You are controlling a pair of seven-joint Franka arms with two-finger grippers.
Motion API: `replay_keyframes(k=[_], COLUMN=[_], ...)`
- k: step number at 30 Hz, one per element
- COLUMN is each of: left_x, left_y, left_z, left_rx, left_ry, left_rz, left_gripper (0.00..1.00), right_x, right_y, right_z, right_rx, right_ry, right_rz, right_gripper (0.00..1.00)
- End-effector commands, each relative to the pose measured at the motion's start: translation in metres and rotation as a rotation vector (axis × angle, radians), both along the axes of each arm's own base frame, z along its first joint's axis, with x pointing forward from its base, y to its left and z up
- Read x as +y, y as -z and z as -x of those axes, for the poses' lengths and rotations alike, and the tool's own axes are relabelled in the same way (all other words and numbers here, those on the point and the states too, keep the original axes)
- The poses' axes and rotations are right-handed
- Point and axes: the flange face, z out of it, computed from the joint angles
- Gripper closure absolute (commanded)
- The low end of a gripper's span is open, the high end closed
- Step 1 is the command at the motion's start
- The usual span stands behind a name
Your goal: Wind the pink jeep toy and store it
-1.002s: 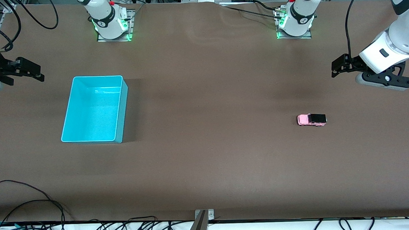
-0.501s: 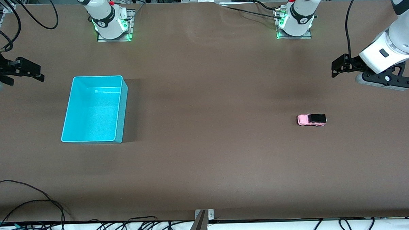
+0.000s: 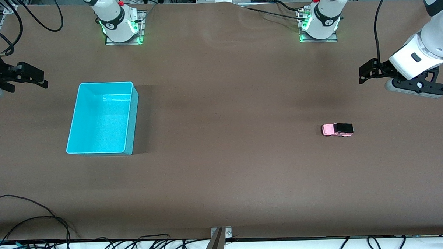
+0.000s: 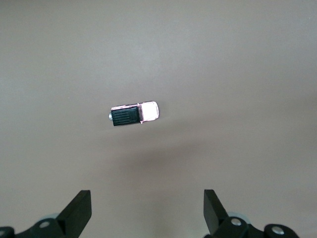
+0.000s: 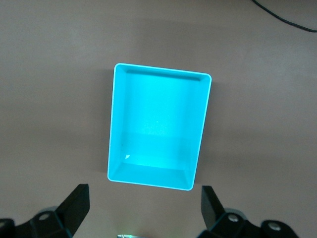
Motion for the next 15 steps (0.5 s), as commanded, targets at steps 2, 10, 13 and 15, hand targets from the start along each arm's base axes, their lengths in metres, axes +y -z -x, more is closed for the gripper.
replay_keyframes(k=[2, 10, 13, 15], left_x=[0.01, 0.011, 0.011, 0.013], left_y=[0.003, 0.011, 0.025, 0.021], left_z=[-0.007, -0.011, -0.019, -0.025], left_rx=[0.011, 0.025, 0.043, 0.031], left_ry=[0.01, 0.018, 0.018, 0.018], left_rz=[-0.009, -0.012, -0.009, -0.015], left_gripper=[0.0, 0.0, 0.0, 0.0], right_x=[-0.001, -0.001, -0.001, -0.001], right_y=[-0.008, -0.008, -0.008, -0.008], right_z=[0.0, 0.0, 0.0, 0.0], right_rx=[-0.003, -0.003, -0.003, -0.003], right_ry=[-0.008, -0.008, -0.008, -0.008], right_rz=[0.005, 0.005, 0.005, 0.005], right_gripper=[0.0, 0.0, 0.0, 0.0])
